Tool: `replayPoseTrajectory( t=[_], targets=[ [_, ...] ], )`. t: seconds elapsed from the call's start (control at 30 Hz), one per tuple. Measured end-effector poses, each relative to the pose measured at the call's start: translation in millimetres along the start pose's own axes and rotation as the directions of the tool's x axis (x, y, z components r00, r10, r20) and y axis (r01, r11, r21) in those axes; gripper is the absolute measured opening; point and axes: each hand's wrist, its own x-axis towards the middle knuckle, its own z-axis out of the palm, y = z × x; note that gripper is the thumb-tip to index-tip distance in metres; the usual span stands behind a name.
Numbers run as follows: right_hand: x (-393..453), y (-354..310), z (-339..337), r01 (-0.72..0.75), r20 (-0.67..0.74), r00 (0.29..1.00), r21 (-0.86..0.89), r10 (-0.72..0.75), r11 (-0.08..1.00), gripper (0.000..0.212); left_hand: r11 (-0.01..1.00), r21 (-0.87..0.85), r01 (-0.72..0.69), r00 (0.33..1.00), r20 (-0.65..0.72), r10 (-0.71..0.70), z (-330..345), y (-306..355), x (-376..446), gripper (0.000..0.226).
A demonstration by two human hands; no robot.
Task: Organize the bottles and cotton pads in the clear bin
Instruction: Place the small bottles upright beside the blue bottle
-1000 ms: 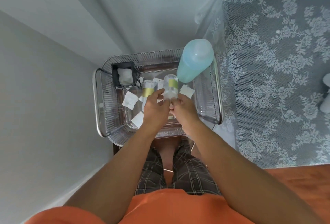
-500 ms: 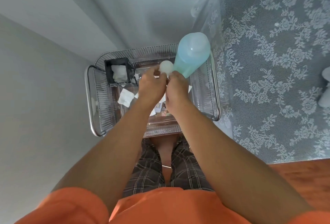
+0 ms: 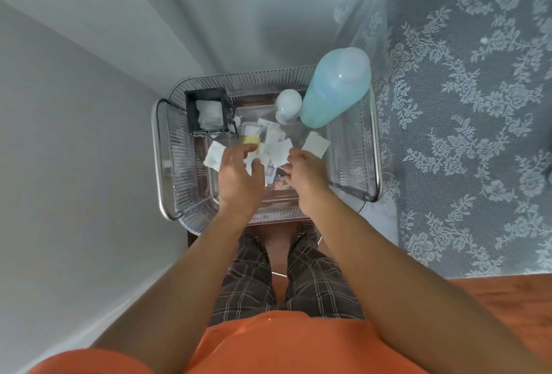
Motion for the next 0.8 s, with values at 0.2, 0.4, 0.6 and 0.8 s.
replayPoseTrajectory(
  t=[0.2,0.4,0.6,0.8],
  targets=[
    [-6,18,21,0.016,0.179,0.984,-0.221,0.024,0.975,0.024,0.978,0.083,0.193,0.971,0.128,-0.202,2,-19,-12,0.054],
    [-9,17,37,0.029,0.176,0.984,-0.200,0.007,0.979,0.027,0.945,0.034,0.326,0.933,0.152,-0.327,4,-20,1,0.053],
    [-10,19,35,0.069,0.142,0.989,-0.136,-0.050,0.988,0.029,0.912,-0.110,0.395,0.902,0.234,-0.362,0,-24,9,0.050],
    [-12,17,29,0.162,0.107,0.982,-0.034,-0.158,0.986,0.026,0.841,-0.335,0.424,0.897,0.283,-0.339,-13,-23,14,0.044]
  ],
)
